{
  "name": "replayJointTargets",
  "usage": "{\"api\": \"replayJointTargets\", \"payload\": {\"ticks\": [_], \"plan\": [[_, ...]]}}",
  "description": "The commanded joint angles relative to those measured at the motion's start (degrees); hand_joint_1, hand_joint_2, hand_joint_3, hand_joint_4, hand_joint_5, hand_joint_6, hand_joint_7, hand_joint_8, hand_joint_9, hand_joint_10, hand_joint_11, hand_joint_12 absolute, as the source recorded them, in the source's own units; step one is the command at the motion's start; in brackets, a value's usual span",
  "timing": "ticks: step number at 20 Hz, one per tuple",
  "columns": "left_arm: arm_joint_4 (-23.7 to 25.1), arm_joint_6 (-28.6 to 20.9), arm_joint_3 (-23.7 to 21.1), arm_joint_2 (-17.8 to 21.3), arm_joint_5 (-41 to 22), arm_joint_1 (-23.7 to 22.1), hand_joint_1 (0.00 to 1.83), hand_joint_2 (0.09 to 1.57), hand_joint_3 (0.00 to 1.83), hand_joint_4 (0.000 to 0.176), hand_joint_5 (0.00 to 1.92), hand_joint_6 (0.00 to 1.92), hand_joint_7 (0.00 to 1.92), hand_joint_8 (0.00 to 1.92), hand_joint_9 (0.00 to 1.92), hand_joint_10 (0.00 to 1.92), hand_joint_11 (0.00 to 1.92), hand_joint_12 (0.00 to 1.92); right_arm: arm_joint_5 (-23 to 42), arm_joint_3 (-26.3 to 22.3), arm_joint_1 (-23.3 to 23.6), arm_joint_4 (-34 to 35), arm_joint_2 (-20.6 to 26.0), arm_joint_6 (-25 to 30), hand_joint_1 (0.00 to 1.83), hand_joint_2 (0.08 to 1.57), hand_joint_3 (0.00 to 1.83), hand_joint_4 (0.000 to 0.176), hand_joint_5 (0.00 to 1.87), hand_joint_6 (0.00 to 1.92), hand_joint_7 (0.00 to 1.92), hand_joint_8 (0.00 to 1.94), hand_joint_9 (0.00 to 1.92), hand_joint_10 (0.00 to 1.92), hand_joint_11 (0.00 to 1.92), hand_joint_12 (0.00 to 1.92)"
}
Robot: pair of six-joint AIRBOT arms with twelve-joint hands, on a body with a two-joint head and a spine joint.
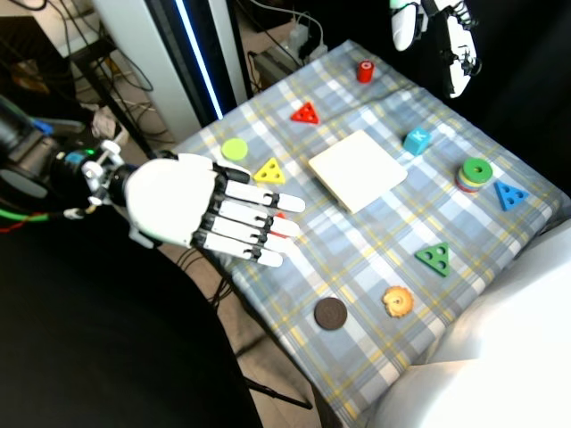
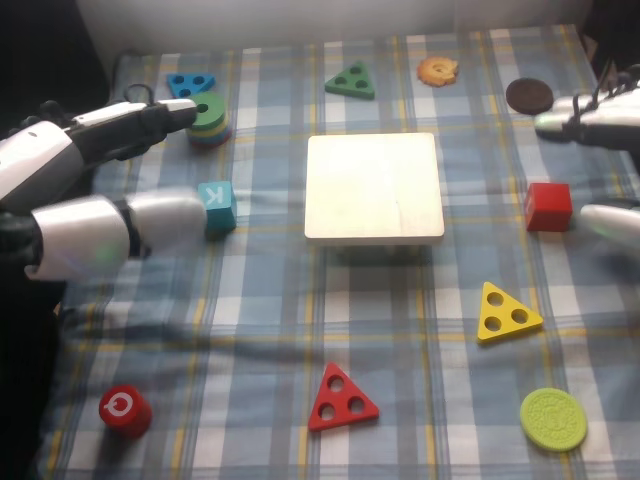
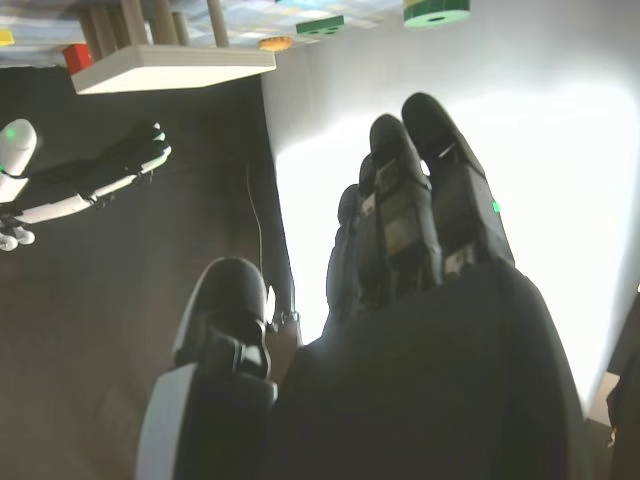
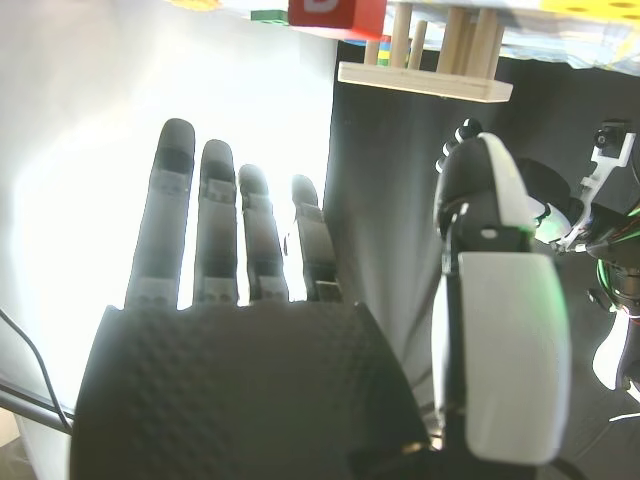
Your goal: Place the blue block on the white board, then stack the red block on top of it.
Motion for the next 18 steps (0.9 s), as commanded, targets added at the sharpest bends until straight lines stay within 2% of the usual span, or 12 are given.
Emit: {"api": "replayJointTargets", "payload": {"ticks": [1,2,4,6,7,8,10,12,13,14,16,18], "plan": [[-0.2,0.7,0.5,-0.3,-5.1,-0.9,0.64,0.99,0.0,0.176,0.36,0.02,0.33,0.01,0.29,0.02,0.03,0.48,6.8,0.3,0.9,0.3,0.0,0.7,0.55,1.31,0.0,0.035,0.53,0.0,0.48,0.0,0.47,0.0,0.29,0.43],[-1.6,3.6,0.7,-0.7,-4.1,-1.5,0.64,0.99,0.0,0.176,0.36,0.01,0.32,0.01,0.29,0.01,0.03,0.49,6.8,0.3,1.1,-0.1,0.0,0.9,0.55,1.31,0.0,0.036,0.53,0.0,0.48,0.0,0.47,0.0,0.3,0.43],[-4.8,12.9,0.9,-1.7,-2.1,-3.4,0.67,0.98,0.0,0.176,0.39,0.02,0.32,0.0,0.3,0.01,0.03,0.49,6.8,0.3,1.7,-1.0,0.0,1.2,0.57,1.32,0.0,0.026,0.54,0.0,0.5,0.0,0.48,0.01,0.32,0.42],[-8.8,23.1,1.6,-3.6,0.2,-6.0,0.66,0.98,0.0,0.176,0.41,0.0,0.33,0.0,0.3,0.0,0.06,0.47,7.1,0.3,1.9,-1.7,0.0,1.7,0.57,1.32,0.0,0.027,0.54,0.0,0.5,0.01,0.49,0.01,0.32,0.42],[-10.3,27.2,2.3,-4.5,1.3,-7.0,0.67,0.98,0.0,0.176,0.42,0.0,0.33,0.0,0.29,0.0,0.05,0.46,7.3,0.3,1.9,-1.9,0.0,2.1,0.57,1.32,0.0,0.035,0.55,0.0,0.51,0.01,0.49,0.01,0.32,0.42],[-11.6,30.1,3.1,-5.4,2.5,-8.0,0.69,0.98,0.0,0.176,0.44,0.01,0.34,0.0,0.29,0.0,0.04,0.45,7.5,0.3,1.9,-2.0,0.0,2.4,0.57,1.32,0.0,0.027,0.55,0.0,0.51,0.01,0.49,0.01,0.32,0.41],[-13.6,34.1,4.8,-7.1,4.6,-9.8,0.73,0.97,0.0,0.176,0.45,0.0,0.32,0.0,0.24,0.0,0.01,0.39,7.6,0.3,1.9,-2.2,-0.1,2.8,0.55,1.32,0.0,0.013,0.57,0.01,0.52,0.01,0.5,0.01,0.33,0.41],[-15.3,37.4,6.6,-8.5,6.7,-11.4,0.74,0.96,0.0,0.176,0.49,0.01,0.34,0.01,0.23,0.0,0.02,0.33,7.6,0.3,1.9,-2.3,-0.2,2.9,0.55,1.32,0.0,0.013,0.57,0.01,0.53,0.01,0.5,0.01,0.33,0.41],[-16.2,39.5,7.5,-9.4,7.8,-12.4,0.76,0.95,0.0,0.163,0.55,0.01,0.4,0.01,0.28,0.01,0.04,0.33,7.6,0.3,1.8,-2.4,-0.2,3.0,0.55,1.32,0.0,0.012,0.57,0.01,0.53,0.01,0.5,0.01,0.33,0.4],[-17.4,42.1,8.5,-10.4,8.8,-13.3,0.76,0.94,0.0,0.159,0.57,0.01,0.42,0.01,0.27,0.0,0.02,0.32,7.6,0.3,1.8,-2.4,-0.2,3.1,0.56,1.33,0.0,0.015,0.57,0.0,0.53,0.01,0.5,0.0,0.33,0.4],[-19.7,46.4,10.1,-12.1,10.1,-14.7,0.78,0.91,0.0,0.169,0.6,0.02,0.45,0.01,0.27,0.0,0.02,0.32,7.6,0.3,1.8,-2.4,-0.3,3.2,0.56,1.33,0.0,0.016,0.57,0.0,0.53,0.0,0.51,0.01,0.34,0.4],[-21.2,48.2,11.4,-13.1,11.2,-15.3,0.79,0.91,0.0,0.175,0.6,0.01,0.45,0.01,0.27,0.0,0.01,0.33,7.6,0.3,1.7,-2.4,-0.3,3.2,0.56,1.33,0.0,0.016,0.57,0.0,0.53,0.0,0.51,0.01,0.34,0.4]]}}
